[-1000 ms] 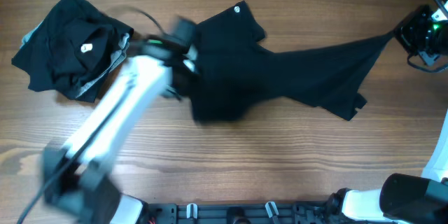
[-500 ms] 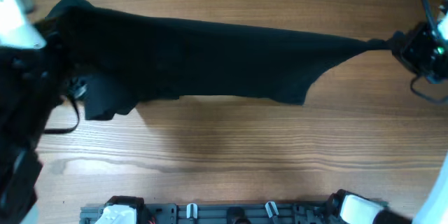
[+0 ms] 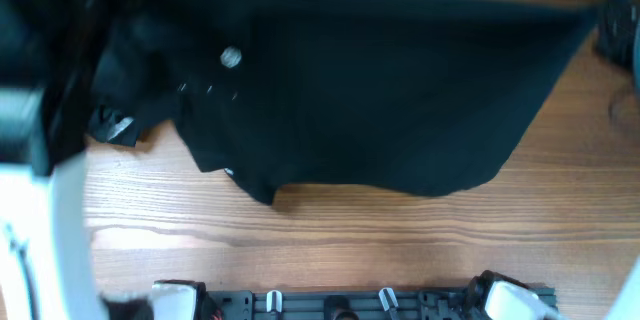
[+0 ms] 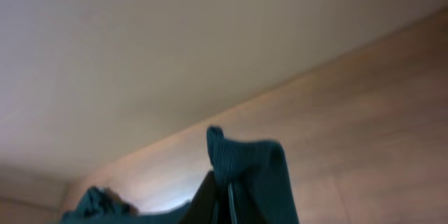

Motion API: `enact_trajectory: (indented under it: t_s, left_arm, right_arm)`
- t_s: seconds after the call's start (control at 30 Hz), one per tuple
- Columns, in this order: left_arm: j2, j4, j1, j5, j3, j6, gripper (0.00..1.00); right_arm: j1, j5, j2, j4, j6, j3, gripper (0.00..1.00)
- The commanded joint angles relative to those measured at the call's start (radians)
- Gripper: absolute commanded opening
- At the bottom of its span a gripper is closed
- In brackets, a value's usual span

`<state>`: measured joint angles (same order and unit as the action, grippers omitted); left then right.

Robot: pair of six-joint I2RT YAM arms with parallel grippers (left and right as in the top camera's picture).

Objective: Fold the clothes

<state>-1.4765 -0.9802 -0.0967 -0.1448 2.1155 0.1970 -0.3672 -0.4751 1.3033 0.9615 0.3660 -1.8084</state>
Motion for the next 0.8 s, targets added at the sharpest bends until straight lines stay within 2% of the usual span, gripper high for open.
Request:
enact_trajectory:
  t_s: [0.0,0.03,0.1,0.2,0.3,0.37,0.47,0.5,0.57,0.63,0.77]
  left_arm:
    - [-0.195,0.195,0.007,0.242,0.014,-0.027,0.04]
    - [-0.224,0.273,0.000,0.268,0.025,-0.025,0.04]
    - [-0.231,0.373,-0.006,0.267,0.061,-0.026,0.05]
    - [-0.226,0.357,-0.006,0.268,0.191,-0.040,0.04]
    - [-0.220,0.175,-0.006,0.267,0.241,-0.080,0.05]
    - [-0.241,-0.004,-0.006,0.266,0.241,-0.082,0.05]
    - [-0.307,-0.339,-0.006,0.228,0.240,-0.081,0.05]
    - [-0.355,-0.478,-0.006,0.217,0.240,-0.068,0.04]
    - [-0.423,-0.628,-0.006,0.206,0.226,-0.027,0.04]
    - [-0.448,-0.705,-0.010,0.209,0.159,0.000,0.04]
    - [-0.371,-0.705,-0.063,0.207,-0.051,0.062,0.04]
  right_arm:
    - [-0.006,-0.123,0.185,-0.229,0.083,0.002,0.04]
    - [-0.006,-0.198,0.213,-0.319,0.089,0.002,0.04]
    - [-0.007,-0.222,0.217,-0.415,0.088,-0.002,0.04]
    - [-0.023,-0.207,0.192,-0.423,0.063,-0.027,0.04]
    - [-0.027,-0.095,0.180,-0.275,0.003,-0.024,0.04]
    - [-0.026,-0.027,0.197,-0.129,-0.055,-0.012,0.04]
    - [-0.002,-0.011,0.254,0.122,-0.183,0.058,0.04]
    - [0.011,0.000,0.273,0.174,-0.211,0.105,0.04]
    - [0.027,0.047,0.288,0.220,-0.221,0.200,0.04]
    - [0.027,0.105,0.288,0.263,-0.221,0.286,0.05]
    - [0.027,0.192,0.287,0.369,-0.221,0.314,0.06]
